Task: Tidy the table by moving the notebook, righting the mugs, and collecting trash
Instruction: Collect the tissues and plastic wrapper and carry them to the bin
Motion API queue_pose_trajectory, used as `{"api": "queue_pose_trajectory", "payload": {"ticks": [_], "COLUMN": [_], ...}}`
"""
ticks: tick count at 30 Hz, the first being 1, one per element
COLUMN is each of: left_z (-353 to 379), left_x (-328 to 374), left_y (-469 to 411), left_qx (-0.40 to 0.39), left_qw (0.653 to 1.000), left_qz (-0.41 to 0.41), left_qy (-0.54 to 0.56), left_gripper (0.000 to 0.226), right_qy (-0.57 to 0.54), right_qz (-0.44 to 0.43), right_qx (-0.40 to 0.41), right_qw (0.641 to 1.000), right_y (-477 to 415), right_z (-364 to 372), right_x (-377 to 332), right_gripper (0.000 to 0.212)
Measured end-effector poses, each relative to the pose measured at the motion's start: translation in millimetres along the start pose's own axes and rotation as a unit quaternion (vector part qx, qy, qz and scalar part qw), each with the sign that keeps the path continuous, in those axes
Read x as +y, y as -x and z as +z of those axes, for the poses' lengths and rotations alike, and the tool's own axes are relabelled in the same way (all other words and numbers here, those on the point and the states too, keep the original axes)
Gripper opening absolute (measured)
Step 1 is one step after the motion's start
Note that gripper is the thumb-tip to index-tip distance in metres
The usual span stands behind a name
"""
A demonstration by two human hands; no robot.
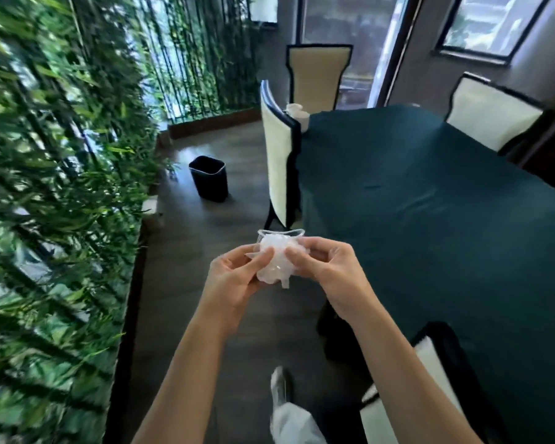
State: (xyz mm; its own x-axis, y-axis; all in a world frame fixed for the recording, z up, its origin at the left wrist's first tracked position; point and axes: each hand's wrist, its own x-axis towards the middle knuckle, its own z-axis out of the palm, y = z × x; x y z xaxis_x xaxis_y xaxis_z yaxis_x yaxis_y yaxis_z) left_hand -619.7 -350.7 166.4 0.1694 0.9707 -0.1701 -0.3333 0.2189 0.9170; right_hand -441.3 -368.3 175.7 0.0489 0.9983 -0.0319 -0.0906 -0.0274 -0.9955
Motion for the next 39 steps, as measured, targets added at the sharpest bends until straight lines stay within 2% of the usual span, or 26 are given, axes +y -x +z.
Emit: {"api": "queue_pose_trajectory", "payload": {"ticks": [5,10,12,15,17,20,22,26,35,39], "left_z": [-35,-61,-73,-92,-106,-131,-149,-191,-282,-318], "left_x": [19,60,76,97,107,118,124,146,217,215], "left_y": [-97,-206,-242,-299,-335,-403,-449,-554,-801,-905], "left_qx": [0.029,0.04,0.047,0.062,0.076,0.106,0.119,0.13,0.133,0.135], "left_qw": [0.999,0.999,0.998,0.997,0.995,0.992,0.99,0.989,0.989,0.988], "left_qz": [-0.008,0.02,0.032,0.036,0.036,0.023,0.02,0.02,-0.002,-0.032], "left_qy": [0.01,0.018,0.024,0.039,0.045,0.066,0.071,0.071,0.069,0.069], "left_gripper": [0.022,0.055,0.062,0.061,0.051,0.026,0.02,0.017,0.021,0.016], "right_qy": [-0.031,-0.08,-0.106,-0.133,-0.13,-0.109,-0.102,-0.081,-0.053,-0.016], "right_qz": [0.03,0.055,0.063,0.076,0.073,0.073,0.073,0.065,0.08,0.087], "right_qx": [-0.094,-0.147,-0.164,-0.18,-0.188,-0.168,-0.137,-0.111,-0.099,-0.069], "right_qw": [0.995,0.984,0.979,0.972,0.971,0.977,0.983,0.988,0.99,0.994], "right_y": [-112,-242,-287,-356,-398,-470,-518,-626,-881,-991], "right_z": [13,31,42,62,77,103,118,153,232,248], "right_x": [8,3,-1,0,3,14,22,33,35,66], "right_gripper": [0.031,0.04,0.037,0.031,0.034,0.043,0.041,0.045,0.027,0.017]}}
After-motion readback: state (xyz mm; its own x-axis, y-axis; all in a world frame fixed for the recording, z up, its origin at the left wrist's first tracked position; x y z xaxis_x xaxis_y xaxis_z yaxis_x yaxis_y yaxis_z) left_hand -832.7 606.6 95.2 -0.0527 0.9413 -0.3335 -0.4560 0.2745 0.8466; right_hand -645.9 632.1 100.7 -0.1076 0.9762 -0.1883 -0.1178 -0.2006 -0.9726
